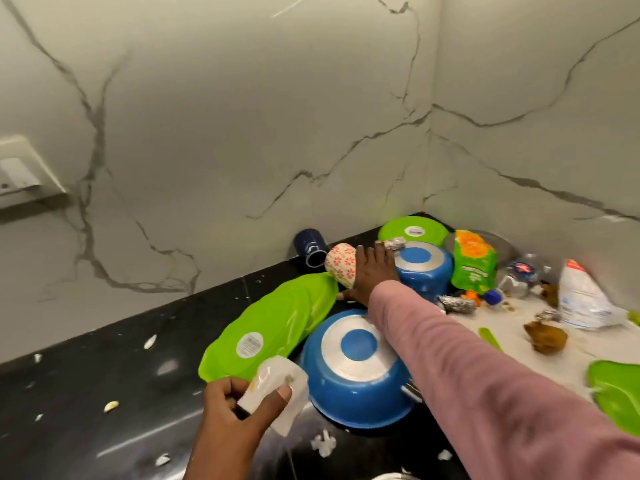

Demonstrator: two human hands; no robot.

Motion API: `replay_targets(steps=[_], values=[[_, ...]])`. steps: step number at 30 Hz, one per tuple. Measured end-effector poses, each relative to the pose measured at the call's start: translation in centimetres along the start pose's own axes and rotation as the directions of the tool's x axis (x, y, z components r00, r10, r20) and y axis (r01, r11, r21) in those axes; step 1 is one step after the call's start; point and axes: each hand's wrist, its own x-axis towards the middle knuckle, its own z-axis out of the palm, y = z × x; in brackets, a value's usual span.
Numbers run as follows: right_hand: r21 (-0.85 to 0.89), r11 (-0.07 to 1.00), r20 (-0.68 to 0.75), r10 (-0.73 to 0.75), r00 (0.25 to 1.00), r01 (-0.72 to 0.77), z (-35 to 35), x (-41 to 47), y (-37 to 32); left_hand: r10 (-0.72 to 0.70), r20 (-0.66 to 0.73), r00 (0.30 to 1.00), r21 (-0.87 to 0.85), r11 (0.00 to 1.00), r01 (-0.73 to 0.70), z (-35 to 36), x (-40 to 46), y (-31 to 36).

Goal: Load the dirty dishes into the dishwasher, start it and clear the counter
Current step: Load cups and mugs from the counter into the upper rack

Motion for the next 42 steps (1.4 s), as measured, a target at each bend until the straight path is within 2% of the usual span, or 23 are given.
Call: replay_targets(steps=[3,5,9,12,16,18,25,31,33,39,42], values=[[-0.021,0.999,-0.053,0.032,0.998,-0.033,0.5,2.0,-0.6,0.003,-0.01,1.0,-0.002,1.0,-0.003,-2.2,0.3,0.3],[0.033,0.999,-0.085,0.029,0.996,-0.026,0.3,1.8,-1.1,0.001,0.014,1.0,0.006,1.0,-0.001,-3.3,0.4,0.1],[0.301,0.95,-0.181,-0.024,0.983,0.078,-1.7,-1.4,-1.1,-0.042,0.039,0.998,-0.056,0.997,0.045,-4.1,-0.1,0.2],[0.439,0.88,-0.27,-0.065,0.961,0.183,-4.6,-5.1,-0.5,-0.015,0.069,0.997,-0.095,0.995,0.022,-3.8,-0.8,1.2],[0.564,0.79,-0.395,0.001,0.919,0.242,-9.3,-12.5,0.6,0.065,0.13,0.989,-0.082,0.995,-0.054,-3.0,-2.9,2.6],[0.591,0.765,-0.41,0.011,0.912,0.256,-11.2,-17.0,1.0,0.104,0.147,0.984,-0.047,0.994,-0.098,-2.7,-3.8,3.2],[0.553,0.82,-0.442,0.14,0.886,0.147,-14.0,-36.0,0.1,0.201,0.367,0.908,-0.09,0.979,-0.181,-3.6,-9.8,3.7],[0.545,0.834,-0.4,0.351,0.847,-0.088,-13.6,-54.0,-5.3,0.229,0.617,0.753,-0.109,0.973,-0.205,-6.6,-18.4,2.7],[0.556,0.812,-0.38,0.44,0.814,-0.179,-13.4,-60.5,-7.6,0.214,0.733,0.646,-0.107,0.974,-0.201,-7.4,-22.0,2.5],[0.553,0.716,-0.295,0.646,0.704,-0.426,-12.8,-78.5,-11.1,0.226,0.942,0.248,-0.141,0.937,-0.319,-8.8,-32.9,3.6],[0.551,0.626,-0.23,0.75,0.62,-0.552,-12.3,-87.6,-12.8,0.227,0.974,-0.02,-0.219,0.908,-0.358,-9.4,-39.0,2.5]])
